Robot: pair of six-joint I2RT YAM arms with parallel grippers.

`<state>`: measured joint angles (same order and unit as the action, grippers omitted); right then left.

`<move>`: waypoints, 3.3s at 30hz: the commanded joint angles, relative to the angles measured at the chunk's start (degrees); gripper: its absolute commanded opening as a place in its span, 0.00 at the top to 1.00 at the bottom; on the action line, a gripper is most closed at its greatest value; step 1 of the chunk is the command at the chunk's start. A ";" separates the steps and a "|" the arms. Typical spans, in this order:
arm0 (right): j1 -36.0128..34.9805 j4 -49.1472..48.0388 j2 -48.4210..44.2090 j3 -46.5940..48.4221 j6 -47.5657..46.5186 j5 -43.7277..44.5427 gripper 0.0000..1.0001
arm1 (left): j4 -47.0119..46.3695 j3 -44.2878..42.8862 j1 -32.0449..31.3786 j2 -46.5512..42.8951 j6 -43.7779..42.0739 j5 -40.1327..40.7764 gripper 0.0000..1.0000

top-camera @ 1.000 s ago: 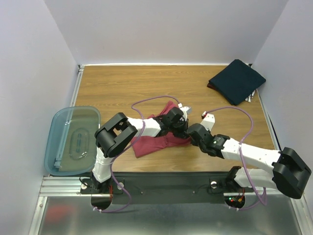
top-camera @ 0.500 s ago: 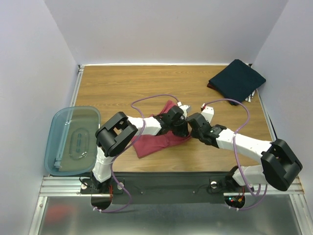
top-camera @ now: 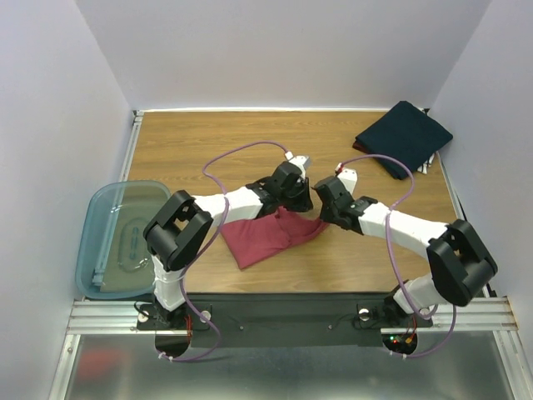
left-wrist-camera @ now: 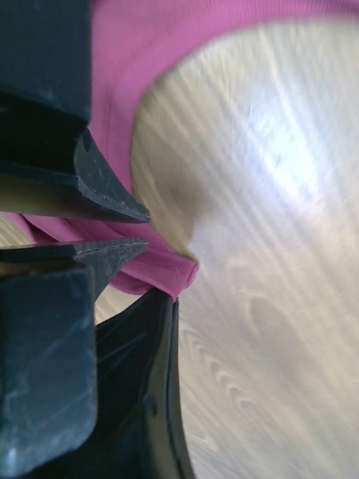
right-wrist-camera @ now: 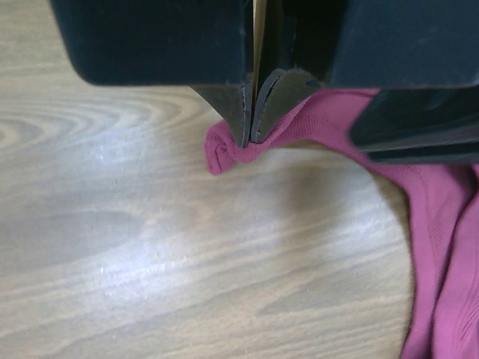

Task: Fold and stack the tank tops
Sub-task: Fold the tank top

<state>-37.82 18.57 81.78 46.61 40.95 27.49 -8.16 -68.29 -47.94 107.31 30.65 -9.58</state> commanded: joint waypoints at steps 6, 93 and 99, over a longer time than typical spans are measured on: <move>5.21 -1.69 8.30 8.75 -4.20 -4.01 1.00 | 3.06 1.23 1.98 -7.46 2.65 11.32 0.81; 6.97 -0.90 13.92 22.90 -3.24 -16.22 0.63 | 15.64 -5.00 6.54 -11.97 3.00 18.03 0.94; 8.73 -0.99 22.61 32.57 -1.58 -19.57 0.57 | 14.05 -12.21 11.20 -2.64 3.62 15.30 0.96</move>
<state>-29.98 18.57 101.30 73.80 38.81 10.79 5.39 -76.84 -38.72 99.81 33.54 6.44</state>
